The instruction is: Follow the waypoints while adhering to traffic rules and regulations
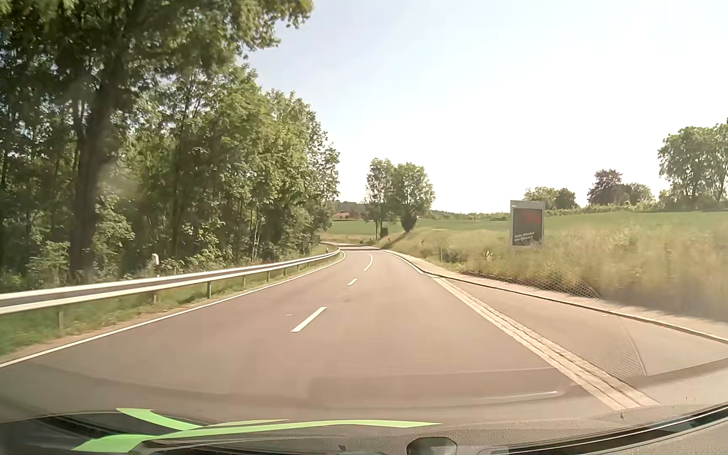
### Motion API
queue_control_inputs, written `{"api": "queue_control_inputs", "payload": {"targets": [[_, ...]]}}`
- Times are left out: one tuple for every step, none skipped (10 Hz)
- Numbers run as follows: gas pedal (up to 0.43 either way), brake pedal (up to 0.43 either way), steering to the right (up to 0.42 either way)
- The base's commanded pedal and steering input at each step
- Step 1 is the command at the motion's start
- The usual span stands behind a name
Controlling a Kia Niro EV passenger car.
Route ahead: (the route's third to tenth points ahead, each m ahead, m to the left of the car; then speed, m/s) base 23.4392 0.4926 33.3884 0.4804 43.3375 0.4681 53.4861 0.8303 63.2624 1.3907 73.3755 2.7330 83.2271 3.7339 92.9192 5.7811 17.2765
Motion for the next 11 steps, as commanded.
{"api": "queue_control_inputs", "payload": {"targets": [[0.028,0.000,-0.001],[0.028,0.000,-0.001],[0.028,0.000,-0.001],[0.039,0.000,-0.001],[0.059,0.000,-0.001],[0.067,0.000,-0.001],[0.079,0.000,-0.001],[0.079,0.000,-0.002],[0.079,0.000,-0.002],[0.079,0.000,-0.002],[0.087,0.000,-0.002]]}}
